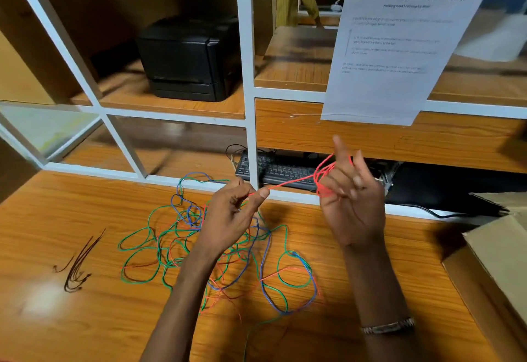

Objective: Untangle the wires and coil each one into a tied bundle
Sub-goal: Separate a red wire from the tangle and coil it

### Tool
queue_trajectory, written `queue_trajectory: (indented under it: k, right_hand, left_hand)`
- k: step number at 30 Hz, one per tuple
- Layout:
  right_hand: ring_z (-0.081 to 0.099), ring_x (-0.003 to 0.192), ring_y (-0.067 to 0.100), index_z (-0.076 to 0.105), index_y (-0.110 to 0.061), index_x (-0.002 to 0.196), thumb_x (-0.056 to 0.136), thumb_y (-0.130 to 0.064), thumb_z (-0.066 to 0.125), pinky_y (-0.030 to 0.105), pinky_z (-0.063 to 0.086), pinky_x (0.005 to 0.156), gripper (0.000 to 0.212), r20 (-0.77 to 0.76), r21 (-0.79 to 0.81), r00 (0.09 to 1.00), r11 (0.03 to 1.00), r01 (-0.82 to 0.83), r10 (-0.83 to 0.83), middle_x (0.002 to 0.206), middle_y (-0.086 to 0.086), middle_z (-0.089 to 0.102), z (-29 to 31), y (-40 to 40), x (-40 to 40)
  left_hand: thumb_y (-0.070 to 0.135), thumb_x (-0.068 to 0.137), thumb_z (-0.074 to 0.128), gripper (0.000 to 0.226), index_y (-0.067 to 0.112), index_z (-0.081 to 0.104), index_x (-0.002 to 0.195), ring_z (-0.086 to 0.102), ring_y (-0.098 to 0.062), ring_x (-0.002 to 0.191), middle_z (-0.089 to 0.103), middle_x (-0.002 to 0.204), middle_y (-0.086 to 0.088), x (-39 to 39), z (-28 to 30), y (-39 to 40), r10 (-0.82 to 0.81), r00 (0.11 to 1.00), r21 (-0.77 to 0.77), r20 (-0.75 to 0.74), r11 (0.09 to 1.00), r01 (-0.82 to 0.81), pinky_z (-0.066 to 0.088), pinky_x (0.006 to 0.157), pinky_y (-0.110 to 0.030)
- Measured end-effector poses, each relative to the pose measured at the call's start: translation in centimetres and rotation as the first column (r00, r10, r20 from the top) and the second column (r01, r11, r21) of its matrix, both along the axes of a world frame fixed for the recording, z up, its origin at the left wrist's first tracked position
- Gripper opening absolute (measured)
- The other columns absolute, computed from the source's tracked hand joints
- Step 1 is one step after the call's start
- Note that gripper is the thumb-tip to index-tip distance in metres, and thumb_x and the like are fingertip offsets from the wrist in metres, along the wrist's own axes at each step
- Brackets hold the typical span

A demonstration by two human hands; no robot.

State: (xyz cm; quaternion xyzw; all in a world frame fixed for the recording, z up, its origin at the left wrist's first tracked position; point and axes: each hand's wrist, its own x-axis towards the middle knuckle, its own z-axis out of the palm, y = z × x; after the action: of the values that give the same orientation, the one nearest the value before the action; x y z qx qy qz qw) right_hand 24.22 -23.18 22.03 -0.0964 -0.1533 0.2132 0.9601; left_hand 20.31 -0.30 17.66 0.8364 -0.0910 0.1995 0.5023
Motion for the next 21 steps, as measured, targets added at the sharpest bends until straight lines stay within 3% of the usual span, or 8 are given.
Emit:
queue_trajectory:
  k: [3,7,9,11,13,14,17,21]
  right_hand:
    - [0.063,0.07,0.006,0.042,0.012,0.144,0.112,-0.031,0.035,0.016,0.051,0.069,0.054,-0.143,-0.207,0.946,0.943,0.26,-0.292,0.083,0.0,0.061,-0.3,1.1,0.6]
    - [0.067,0.12,0.029,0.044,0.001,0.123,0.112,-0.015,0.035,0.036,0.048,0.11,0.022,0.083,-0.603,0.87,0.671,0.432,-0.486,0.12,0.02,0.069,-1.2,3.1,1.0]
    - [0.059,0.132,0.025,0.035,-0.004,0.143,0.112,-0.023,0.035,0.04,0.04,0.118,0.036,0.295,-0.823,0.822,0.307,0.478,-0.487,0.134,0.019,0.063,-2.4,3.5,1.5]
    - [0.048,0.141,0.023,0.027,-0.017,0.154,0.1,-0.048,0.038,0.046,0.033,0.122,0.063,0.409,-0.912,0.869,-0.079,0.403,-0.277,0.147,0.016,0.054,-3.5,3.9,1.5]
    - [0.062,0.124,0.027,0.048,-0.037,0.124,0.09,-0.06,0.039,0.048,0.044,0.111,0.042,0.386,-0.876,0.922,-0.316,0.364,-0.008,0.128,0.018,0.067,-4.1,4.0,0.8]
    - [0.071,0.104,0.025,0.056,-0.026,0.106,0.095,-0.059,0.038,0.044,0.051,0.102,0.039,0.333,-0.872,0.938,-0.349,0.344,0.094,0.106,0.017,0.075,-3.5,4.1,0.2]
    - [0.07,0.058,0.018,0.07,0.0,0.072,0.107,-0.06,0.019,0.027,0.051,0.07,0.085,0.12,-0.894,0.945,-0.381,0.236,0.305,0.062,0.012,0.072,-1.4,4.2,-1.2]
    - [0.05,0.043,0.02,0.066,-0.01,0.085,0.1,-0.074,0.023,0.024,0.04,0.047,0.079,-0.03,-0.958,0.853,-0.258,0.124,0.522,0.057,0.016,0.058,-0.7,3.8,-2.8]
  left_hand:
    - [0.04,0.1,0.066,0.026,0.024,0.073,0.08,0.049,-0.009,0.069,0.044,0.073,0.01,0.0,-0.1,-0.3,-0.029,0.999,0.101,0.028,0.994,0.026,0.038,0.064,-0.031]
    - [0.047,0.099,0.065,0.026,0.024,0.077,0.099,0.056,-0.015,0.079,0.051,0.086,0.007,0.1,-0.1,-0.4,-0.036,0.998,0.182,0.048,0.983,0.027,0.049,0.07,-0.04]
    - [0.049,0.097,0.068,0.025,0.026,0.077,0.099,0.055,-0.014,0.082,0.05,0.089,0.008,0.2,-0.1,-0.3,-0.053,0.997,0.191,0.049,0.981,0.042,0.049,0.072,-0.042]
    - [0.048,0.094,0.073,0.02,0.028,0.076,0.098,0.054,-0.011,0.088,0.047,0.093,0.011,0.3,-0.2,-0.1,-0.07,0.996,0.225,0.057,0.973,0.056,0.049,0.074,-0.041]
    - [0.046,0.09,0.077,0.019,0.028,0.076,0.096,0.054,-0.008,0.095,0.045,0.097,0.014,0.4,-0.2,0.2,-0.087,0.993,0.243,0.078,0.968,0.065,0.048,0.079,-0.039]
    - [0.047,0.087,0.079,0.021,0.028,0.076,0.095,0.054,-0.008,0.097,0.046,0.099,0.014,0.5,-0.3,0.3,-0.094,0.992,0.239,0.082,0.968,0.072,0.049,0.08,-0.04]
    - [0.067,0.068,0.084,0.044,0.033,0.076,0.093,0.059,-0.011,0.098,0.05,0.104,0.013,0.8,-0.8,0.9,-0.047,0.997,0.233,0.059,0.972,0.032,0.052,0.081,-0.041]
    - [0.083,0.051,0.081,0.082,0.04,0.071,0.119,0.06,-0.006,0.114,0.049,0.132,0.014,1.0,-2.0,2.0,-0.051,0.998,0.193,-0.041,0.98,0.058,0.055,0.096,-0.038]
